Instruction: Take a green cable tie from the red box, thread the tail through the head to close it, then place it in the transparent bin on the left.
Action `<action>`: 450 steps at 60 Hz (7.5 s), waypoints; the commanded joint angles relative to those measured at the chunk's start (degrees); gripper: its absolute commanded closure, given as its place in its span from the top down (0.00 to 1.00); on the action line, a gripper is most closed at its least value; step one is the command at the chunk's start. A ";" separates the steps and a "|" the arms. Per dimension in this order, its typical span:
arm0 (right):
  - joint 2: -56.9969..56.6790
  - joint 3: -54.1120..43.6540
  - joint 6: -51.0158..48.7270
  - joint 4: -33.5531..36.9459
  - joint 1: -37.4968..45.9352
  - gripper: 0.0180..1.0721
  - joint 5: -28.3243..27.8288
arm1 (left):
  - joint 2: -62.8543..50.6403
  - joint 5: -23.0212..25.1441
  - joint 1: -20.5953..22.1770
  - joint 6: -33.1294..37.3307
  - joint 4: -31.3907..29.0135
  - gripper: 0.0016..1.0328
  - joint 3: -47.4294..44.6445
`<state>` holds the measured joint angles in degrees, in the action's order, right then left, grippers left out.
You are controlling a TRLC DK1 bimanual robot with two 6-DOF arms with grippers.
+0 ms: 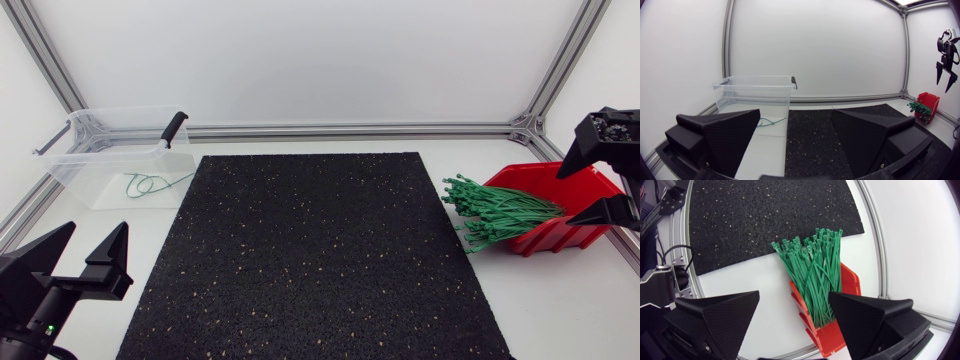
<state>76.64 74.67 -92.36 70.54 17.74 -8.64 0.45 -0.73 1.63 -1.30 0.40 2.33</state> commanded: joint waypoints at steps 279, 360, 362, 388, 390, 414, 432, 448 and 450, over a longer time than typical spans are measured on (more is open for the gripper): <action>7.29 10.05 30.39 4.69 -34.00 0.06 -49.01 | 0.43 -0.15 0.48 0.42 0.30 0.96 -2.42; 23.47 20.16 59.66 -3.31 -43.66 0.06 -58.33 | 0.43 -0.50 -1.19 -1.07 0.39 0.96 -2.15; 23.11 20.60 60.80 -4.01 -43.75 0.06 -58.42 | 0.43 -0.50 -1.10 -1.07 0.47 0.96 -2.33; 16.08 23.06 77.50 -13.85 -44.46 0.06 -59.65 | 0.52 -0.50 -0.84 -0.98 0.21 0.96 -2.33; 15.91 24.03 78.03 -13.77 -44.37 0.06 -59.56 | 0.52 -0.50 -0.84 -0.98 0.21 0.96 -2.33; 15.64 25.96 80.14 -13.94 -44.54 0.06 -59.56 | 0.52 -0.06 0.66 -1.07 -1.46 0.96 -2.15; 16.08 26.22 79.79 -13.94 -44.54 0.06 -59.30 | -2.56 -0.06 0.83 -0.98 -0.76 0.95 2.15; 16.79 24.20 77.33 -13.94 -43.75 0.06 -58.77 | -26.73 2.14 -3.83 -3.27 -1.72 0.96 19.03; 16.87 23.85 76.89 -13.94 -43.49 0.06 -58.77 | -26.90 3.11 -4.18 -4.32 -1.63 0.95 20.17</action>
<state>92.38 100.14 -14.00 56.90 -26.15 -67.55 -24.36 0.84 -1.41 -3.29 -1.67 18.00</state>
